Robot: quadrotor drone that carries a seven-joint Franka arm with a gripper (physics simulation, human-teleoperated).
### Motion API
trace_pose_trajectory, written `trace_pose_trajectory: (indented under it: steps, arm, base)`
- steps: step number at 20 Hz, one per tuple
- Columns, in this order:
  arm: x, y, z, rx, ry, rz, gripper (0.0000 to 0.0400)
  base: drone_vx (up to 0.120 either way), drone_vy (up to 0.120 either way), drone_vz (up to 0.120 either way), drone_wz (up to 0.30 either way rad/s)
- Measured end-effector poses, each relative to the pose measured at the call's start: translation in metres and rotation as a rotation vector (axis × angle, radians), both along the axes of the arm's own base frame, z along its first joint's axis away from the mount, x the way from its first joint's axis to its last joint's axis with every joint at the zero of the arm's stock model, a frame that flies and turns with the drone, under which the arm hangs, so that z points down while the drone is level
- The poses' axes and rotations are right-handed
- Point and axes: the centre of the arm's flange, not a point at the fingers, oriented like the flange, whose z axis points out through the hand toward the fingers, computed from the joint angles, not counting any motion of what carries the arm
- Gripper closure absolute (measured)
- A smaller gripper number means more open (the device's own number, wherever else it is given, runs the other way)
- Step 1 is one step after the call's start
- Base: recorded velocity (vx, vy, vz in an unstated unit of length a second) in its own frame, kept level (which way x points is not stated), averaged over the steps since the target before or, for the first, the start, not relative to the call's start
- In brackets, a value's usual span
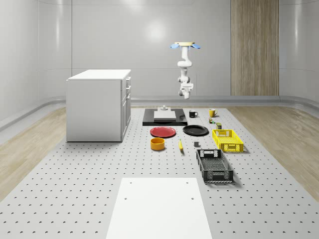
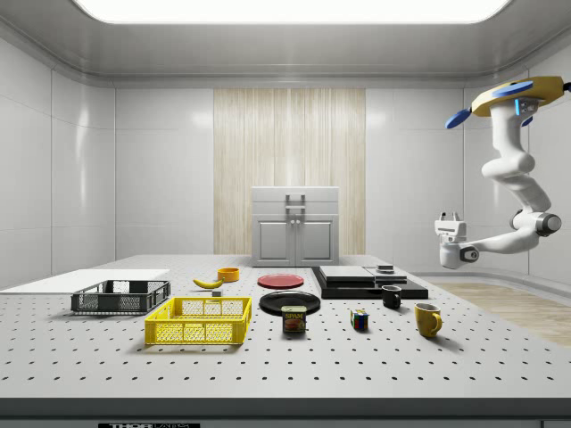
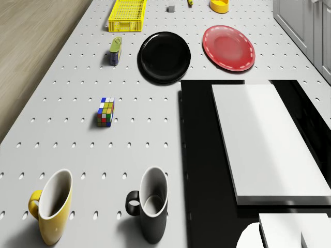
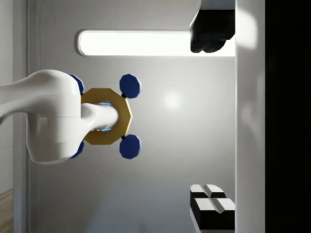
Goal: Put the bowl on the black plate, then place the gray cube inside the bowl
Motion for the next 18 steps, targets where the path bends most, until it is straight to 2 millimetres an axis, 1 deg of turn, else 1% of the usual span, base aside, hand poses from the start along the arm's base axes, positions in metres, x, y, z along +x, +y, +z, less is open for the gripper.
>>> trace_pose_trajectory:
  steps: [6, 18]
  arm:
    - [0.0, 0.0, 0.004, 0.0, -0.005, 0.0, 0.0]
    - [-0.0008, 0.0002, 0.0051, -0.002, -0.014, 0.0, 0.0]
  base:
    - [0.12, -0.12, 0.0, 0.0]
    - [0.12, -0.12, 0.0, 0.0]
